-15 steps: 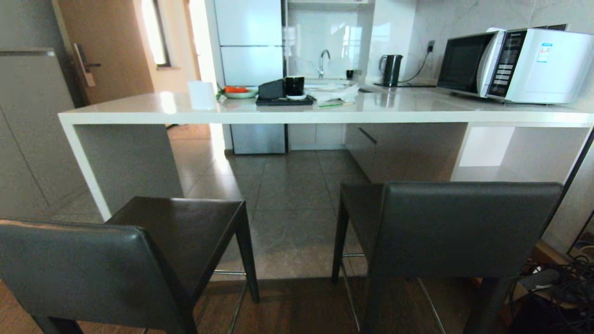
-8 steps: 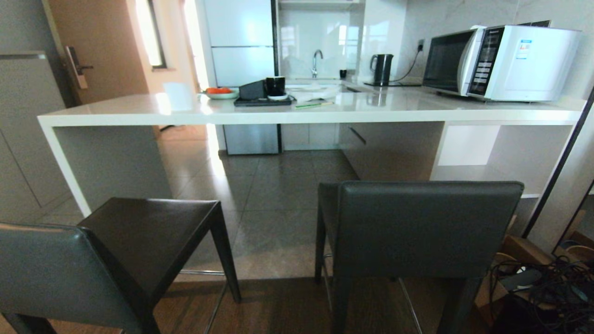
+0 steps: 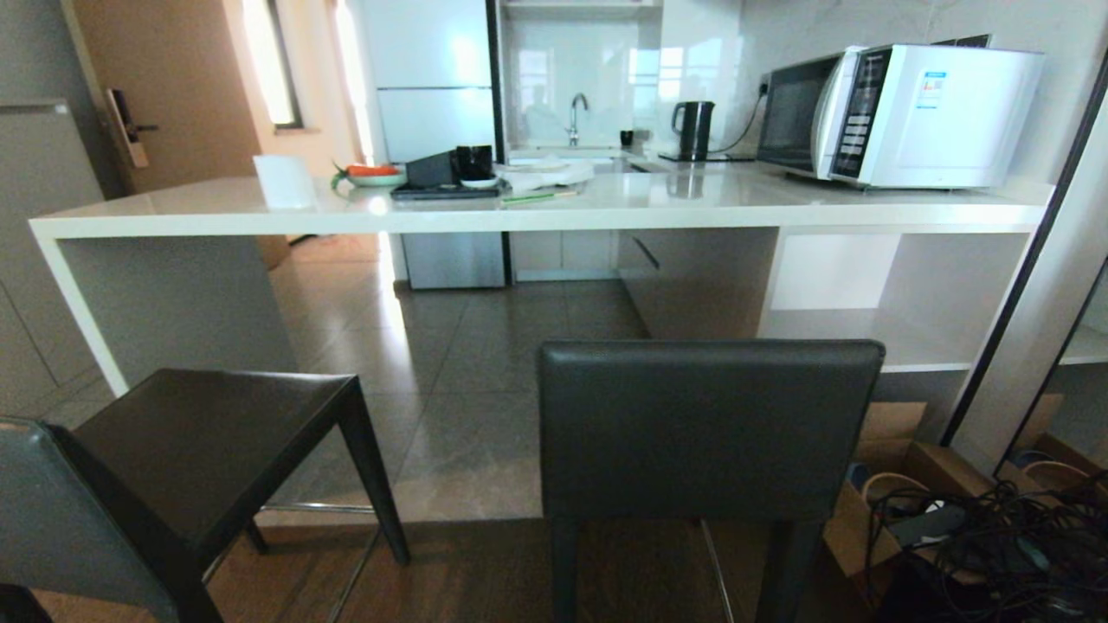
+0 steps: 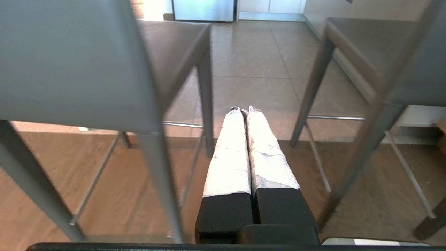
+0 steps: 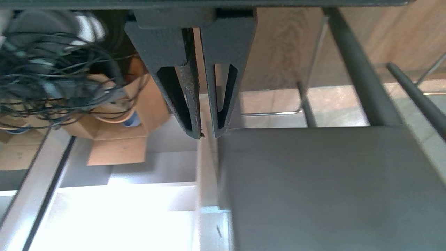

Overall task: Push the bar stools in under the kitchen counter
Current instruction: Push the gray chair back under the dining table

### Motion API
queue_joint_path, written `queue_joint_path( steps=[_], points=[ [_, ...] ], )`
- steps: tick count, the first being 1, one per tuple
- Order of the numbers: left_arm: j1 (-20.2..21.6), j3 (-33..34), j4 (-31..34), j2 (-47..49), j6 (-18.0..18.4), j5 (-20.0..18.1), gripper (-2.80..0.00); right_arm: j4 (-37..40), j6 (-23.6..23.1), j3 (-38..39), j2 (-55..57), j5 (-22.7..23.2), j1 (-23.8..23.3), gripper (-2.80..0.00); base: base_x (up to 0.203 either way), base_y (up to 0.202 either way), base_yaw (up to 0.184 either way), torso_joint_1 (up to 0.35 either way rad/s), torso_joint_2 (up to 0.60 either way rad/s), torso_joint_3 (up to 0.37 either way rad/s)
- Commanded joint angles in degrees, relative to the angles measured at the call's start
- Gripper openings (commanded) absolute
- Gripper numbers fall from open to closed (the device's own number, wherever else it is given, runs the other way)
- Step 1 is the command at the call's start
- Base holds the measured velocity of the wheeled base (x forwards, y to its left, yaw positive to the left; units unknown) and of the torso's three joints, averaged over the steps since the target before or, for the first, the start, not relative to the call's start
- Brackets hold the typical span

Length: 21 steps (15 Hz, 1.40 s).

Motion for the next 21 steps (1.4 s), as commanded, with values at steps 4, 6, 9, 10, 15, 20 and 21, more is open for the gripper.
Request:
queue_joint_path(
  steps=[4,6,9,10,15,20,21],
  points=[
    [0.0,0.0,0.0,0.0,0.0,0.0,-2.80,0.0,0.0,0.4,0.1,0.0,0.0,-2.80,0.000,-0.195,0.002,0.001,0.00,0.001],
    [0.0,0.0,0.0,0.0,0.0,0.0,-2.80,0.0,0.0,0.4,0.1,0.0,0.0,-2.80,0.000,-0.194,0.002,0.002,0.00,0.003],
    [0.0,0.0,0.0,0.0,0.0,0.0,-2.80,0.0,0.0,0.4,0.1,0.0,0.0,-2.80,0.000,-0.194,0.004,0.005,0.00,0.002],
    [0.0,0.0,0.0,0.0,0.0,0.0,-2.80,0.0,0.0,0.4,0.1,0.0,0.0,-2.80,0.000,-0.197,-0.001,0.002,0.01,0.002],
    [0.0,0.0,0.0,0.0,0.0,0.1,-2.80,0.0,-0.2,0.4,0.1,0.0,0.0,-2.80,0.000,-0.074,0.002,0.001,0.00,0.001],
    [0.0,-0.1,0.2,0.0,0.2,0.0,-2.80,0.0,-0.3,0.4,0.0,0.0,0.0,-2.80,0.000,0.000,0.000,0.000,0.00,0.000],
    [0.0,-0.1,0.2,0.0,0.2,0.0,-2.80,0.0,-0.4,0.4,0.1,0.0,0.0,-2.80,0.000,0.000,0.000,0.000,0.00,0.000]
  ],
)
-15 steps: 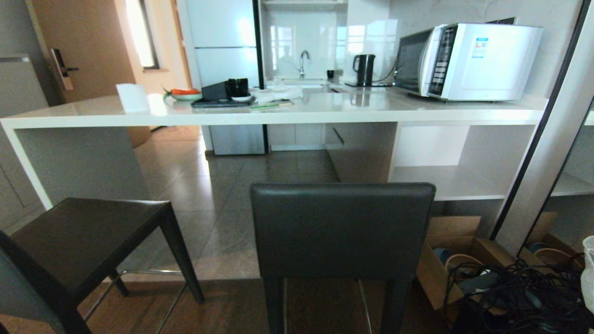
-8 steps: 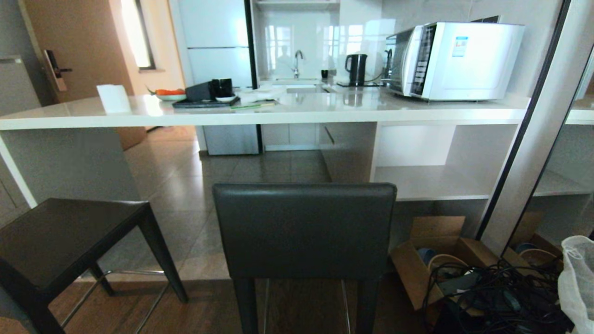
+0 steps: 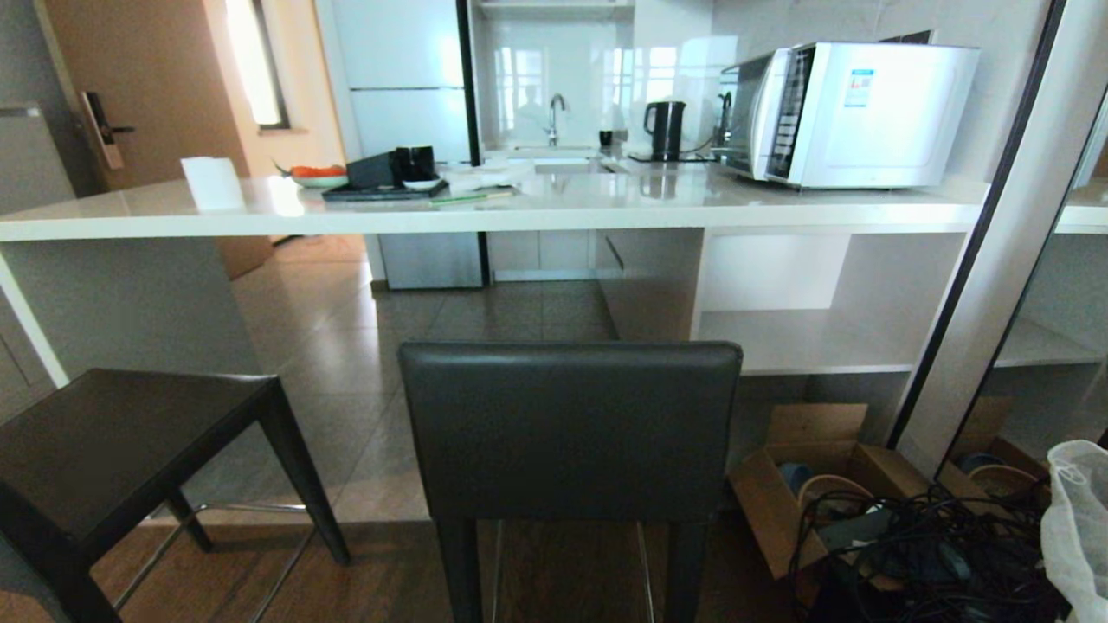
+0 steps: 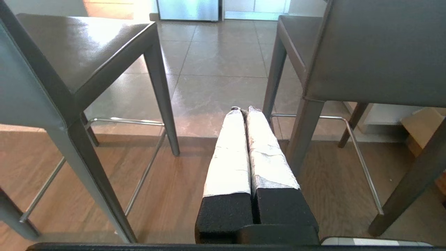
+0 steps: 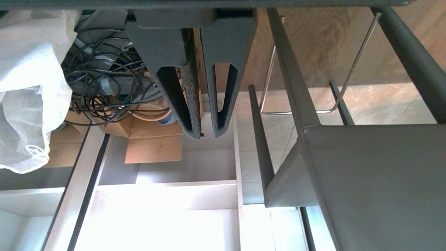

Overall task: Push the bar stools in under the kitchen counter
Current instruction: Push the gray chair back under the dining table

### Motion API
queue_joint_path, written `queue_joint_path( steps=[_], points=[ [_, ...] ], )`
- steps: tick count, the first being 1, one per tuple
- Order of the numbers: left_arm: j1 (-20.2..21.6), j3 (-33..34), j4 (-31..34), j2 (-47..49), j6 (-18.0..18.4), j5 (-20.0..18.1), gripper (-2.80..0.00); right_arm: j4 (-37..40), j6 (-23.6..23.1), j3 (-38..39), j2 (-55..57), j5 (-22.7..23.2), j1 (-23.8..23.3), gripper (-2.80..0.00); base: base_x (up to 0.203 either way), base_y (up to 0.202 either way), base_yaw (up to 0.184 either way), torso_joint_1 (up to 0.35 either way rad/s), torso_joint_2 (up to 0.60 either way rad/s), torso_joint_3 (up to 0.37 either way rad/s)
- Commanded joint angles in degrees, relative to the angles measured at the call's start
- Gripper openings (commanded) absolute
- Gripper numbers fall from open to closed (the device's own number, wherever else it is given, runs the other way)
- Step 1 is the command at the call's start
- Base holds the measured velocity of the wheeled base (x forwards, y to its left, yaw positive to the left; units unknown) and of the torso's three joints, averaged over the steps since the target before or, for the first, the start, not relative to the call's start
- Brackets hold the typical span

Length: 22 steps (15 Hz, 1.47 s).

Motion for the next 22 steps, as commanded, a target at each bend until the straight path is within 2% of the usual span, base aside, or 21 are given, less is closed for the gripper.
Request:
queue_joint_path(
  steps=[1,2,3,4,6,8,12,14,17,20,22],
  points=[
    [0.0,0.0,0.0,0.0,0.6,-0.5,-2.80,-0.1,-0.8,0.4,0.0,0.2,0.0,-2.80,0.000,0.000,0.000,0.000,0.00,0.000],
    [0.0,-0.1,-0.1,-0.1,3.4,-1.1,-2.80,-0.3,-2.7,0.2,0.0,1.3,0.0,-2.80,0.000,0.000,0.000,0.000,0.00,0.000],
    [0.0,-0.5,-0.5,0.0,6.6,-4.0,-2.80,-0.2,-3.2,-1.9,0.7,3.1,0.0,-2.80,0.000,0.000,0.000,0.000,0.00,0.000],
    [0.1,-3.1,-1.2,1.0,7.0,-7.2,-2.80,-0.1,-3.2,-5.0,3.1,4.9,0.0,-2.80,0.000,0.000,0.000,0.000,0.00,0.000],
    [0.1,-8.5,-2.8,8.3,5.4,-9.8,-2.80,-1.3,-1.5,-11.0,13.3,6.6,-0.1,-2.80,0.000,0.000,0.000,0.000,0.00,0.000],
    [0.1,-12.8,-9.0,22.6,3.1,-10.9,-2.80,-5.8,0.8,-15.6,27.8,7.5,-0.1,-2.80,0.000,0.000,0.000,0.000,0.00,0.000],
    [0.1,-15.8,-33.0,55.2,0.7,-12.0,-2.80,-20.5,2.6,-20.4,55.5,8.5,1.5,-2.80,0.000,0.000,0.000,0.000,0.00,0.000],
    [0.1,-16.9,-47.5,70.4,0.0,-12.3,-2.80,-30.9,2.7,-22.0,67.9,8.5,3.1,-2.80,0.000,0.000,0.000,0.000,0.00,0.000],
    [-1.1,-17.9,-67.3,87.9,-0.5,-12.5,-2.80,-43.4,2.8,-23.9,82.2,8.0,6.4,-2.80,0.000,0.000,0.000,0.000,0.00,0.000],
    [-5.3,-16.6,-84.7,100.9,0.2,-11.6,-2.80,-54.3,2.7,-25.0,94.1,6.5,9.7,-2.80,0.000,0.000,0.000,0.000,0.00,0.000],
    [-11.0,-14.3,-92.2,108.2,0.9,-7.1,-2.80,-63.3,2.7,-24.3,101.3,3.4,11.6,-2.80,0.000,0.000,0.000,0.000,0.00,0.000]
  ],
)
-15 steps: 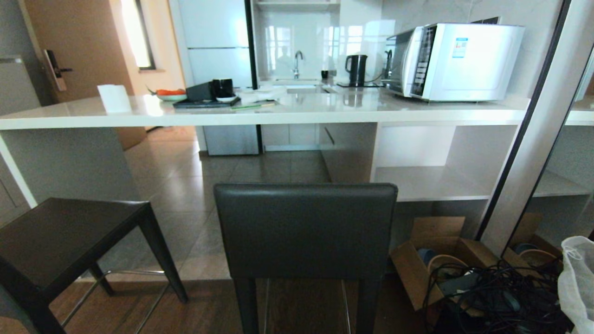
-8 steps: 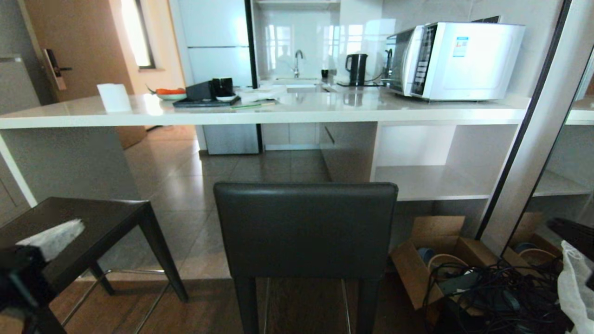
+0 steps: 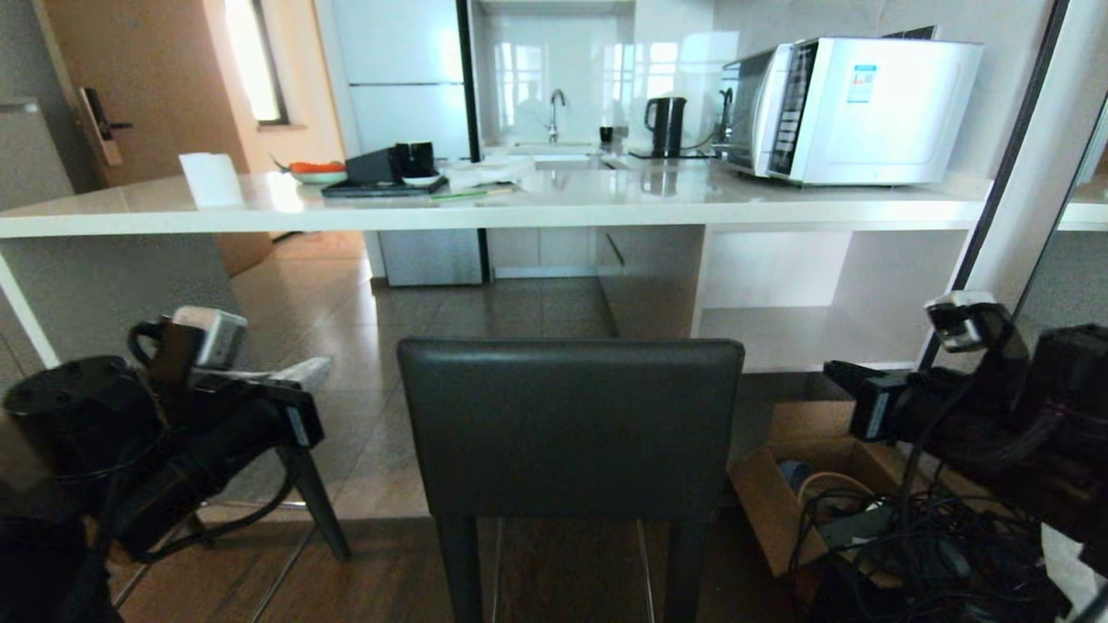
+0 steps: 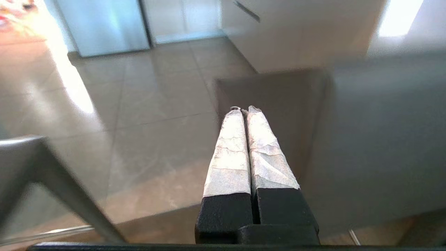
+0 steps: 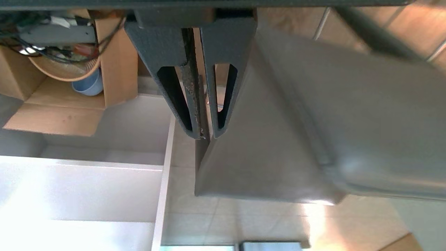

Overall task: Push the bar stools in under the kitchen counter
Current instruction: Push the gray chair back under the dining table

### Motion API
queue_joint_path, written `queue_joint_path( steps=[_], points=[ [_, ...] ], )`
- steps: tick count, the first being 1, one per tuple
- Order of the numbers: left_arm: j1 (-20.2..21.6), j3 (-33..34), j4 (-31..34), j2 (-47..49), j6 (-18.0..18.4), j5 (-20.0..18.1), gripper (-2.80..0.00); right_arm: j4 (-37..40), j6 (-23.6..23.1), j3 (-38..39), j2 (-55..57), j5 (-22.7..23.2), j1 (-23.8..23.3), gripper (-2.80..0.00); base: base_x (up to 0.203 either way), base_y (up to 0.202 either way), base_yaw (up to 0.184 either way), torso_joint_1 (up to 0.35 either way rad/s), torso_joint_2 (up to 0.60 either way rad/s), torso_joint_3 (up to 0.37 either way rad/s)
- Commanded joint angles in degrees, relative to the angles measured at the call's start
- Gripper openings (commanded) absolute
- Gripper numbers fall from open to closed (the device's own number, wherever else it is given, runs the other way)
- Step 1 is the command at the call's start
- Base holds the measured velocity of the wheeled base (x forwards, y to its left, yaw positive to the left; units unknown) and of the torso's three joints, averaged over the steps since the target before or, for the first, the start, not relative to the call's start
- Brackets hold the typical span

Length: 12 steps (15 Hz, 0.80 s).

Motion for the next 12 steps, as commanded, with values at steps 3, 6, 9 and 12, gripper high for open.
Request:
queue_joint_path(
  steps=[3,6,9,12],
  points=[
    [-8.1,3.8,-7.2,11.2,0.1,6.8,-2.80,-15.5,0.2,3.8,13.6,-5.1,6.3,-2.80,0.000,0.000,0.000,0.000,0.00,0.000],
    [-8.4,0.7,-7.3,11.6,-0.1,6.8,-2.80,-16.4,0.2,1.2,15.5,-5.6,8.6,-2.80,0.000,0.000,0.000,0.000,0.00,0.000],
    [-8.3,0.4,-7.3,11.5,0.0,6.8,-2.80,-16.4,0.2,-2.5,18.8,-5.7,9.6,-2.80,0.000,0.000,0.000,0.000,0.00,0.000],
    [-7.5,0.5,-7.3,11.0,0.0,6.9,-2.80,-16.4,0.2,-4.7,20.4,-6.4,9.1,-2.80,0.000,0.000,0.000,0.000,0.00,0.000]
  ],
)
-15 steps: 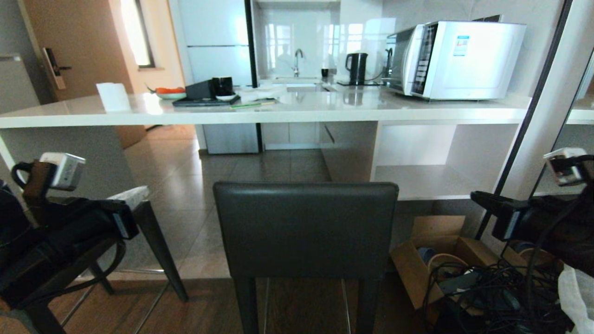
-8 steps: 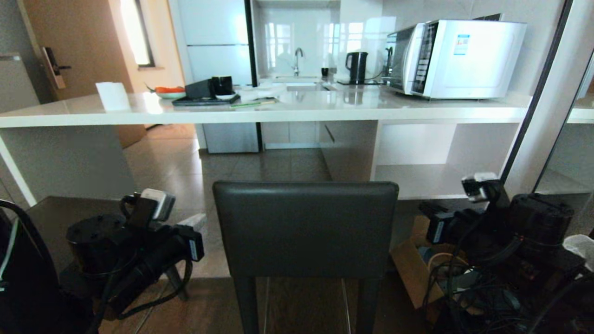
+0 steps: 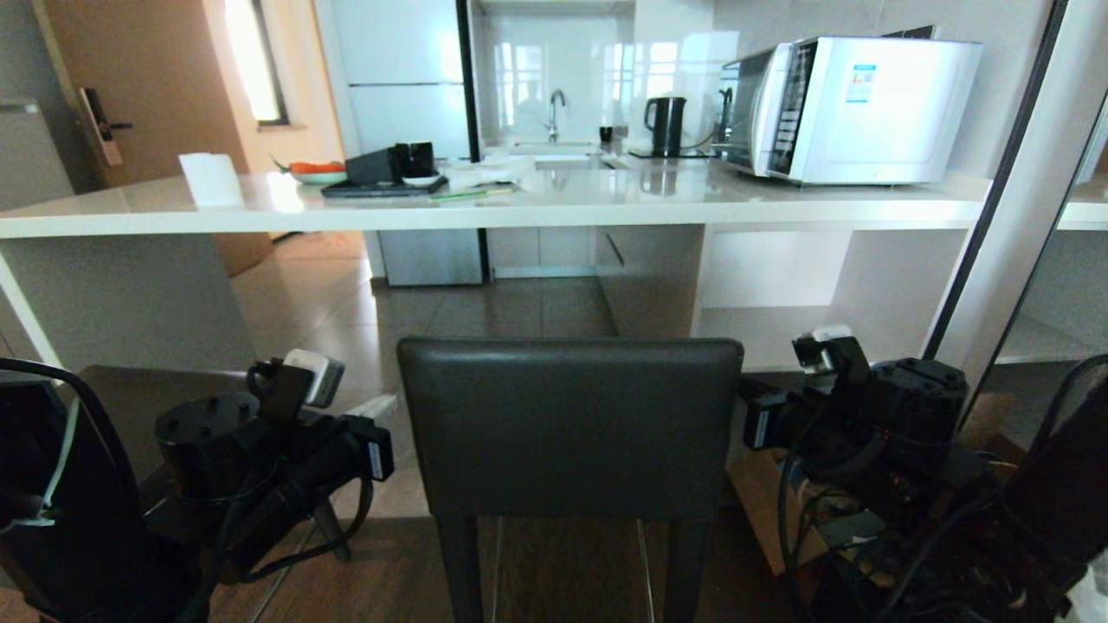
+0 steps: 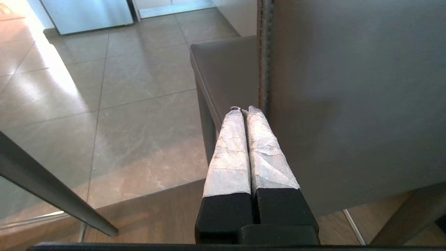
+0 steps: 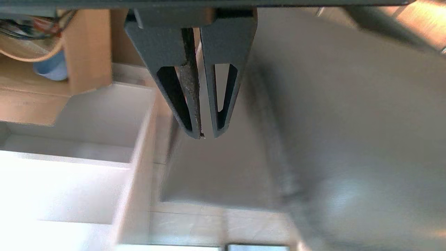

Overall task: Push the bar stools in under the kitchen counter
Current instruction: Push the gray chair back under the dining table

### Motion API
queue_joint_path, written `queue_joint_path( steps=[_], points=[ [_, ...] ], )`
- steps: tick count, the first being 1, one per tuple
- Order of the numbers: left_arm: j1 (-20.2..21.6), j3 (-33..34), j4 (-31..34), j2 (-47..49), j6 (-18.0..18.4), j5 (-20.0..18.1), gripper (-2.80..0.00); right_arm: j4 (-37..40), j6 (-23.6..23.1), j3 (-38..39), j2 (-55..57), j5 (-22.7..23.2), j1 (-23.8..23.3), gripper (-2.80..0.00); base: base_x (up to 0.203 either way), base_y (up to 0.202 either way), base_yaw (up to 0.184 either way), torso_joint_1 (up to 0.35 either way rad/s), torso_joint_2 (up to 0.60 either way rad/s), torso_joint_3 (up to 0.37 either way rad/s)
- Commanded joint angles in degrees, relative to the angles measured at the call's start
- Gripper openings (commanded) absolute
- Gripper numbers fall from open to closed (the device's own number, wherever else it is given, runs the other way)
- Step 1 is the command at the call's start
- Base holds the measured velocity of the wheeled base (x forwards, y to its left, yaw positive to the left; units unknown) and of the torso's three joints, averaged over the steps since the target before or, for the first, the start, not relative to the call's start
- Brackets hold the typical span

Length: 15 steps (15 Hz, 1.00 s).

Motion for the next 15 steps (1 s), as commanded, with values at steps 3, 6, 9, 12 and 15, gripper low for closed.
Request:
queue_joint_path(
  steps=[3,6,9,12,15],
  points=[
    [0.6,-0.1,-0.5,-0.1,0.1,0.4,-2.80,-0.4,-0.1,-3.2,2.9,-2.9,-0.1,-2.80,0.000,0.000,0.000,0.000,0.00,0.000],
    [1.7,-1.3,-0.5,0.6,0.1,0.4,-2.80,-0.4,0.0,-3.7,3.8,-3.2,-0.4,-2.80,0.000,0.000,0.000,0.000,0.00,0.000],
    [0.4,-4.8,-0.5,3.6,0.2,1.5,-2.80,-0.4,-0.1,-4.0,4.3,-3.6,0.7,-2.80,0.000,0.000,0.000,0.000,0.00,0.000],
    [-3.8,-5.8,-0.5,3.1,0.0,1.7,-2.80,-0.3,-0.3,-5.7,4.3,-4.7,1.6,-2.80,0.000,0.000,0.000,0.000,0.00,0.000],
    [-5.5,-5.5,-0.5,3.9,0.0,1.8,-2.80,1.4,-1.3,-9.7,5.9,-4.8,2.9,-2.80,0.000,0.000,0.000,0.000,0.00,0.000]
  ],
)
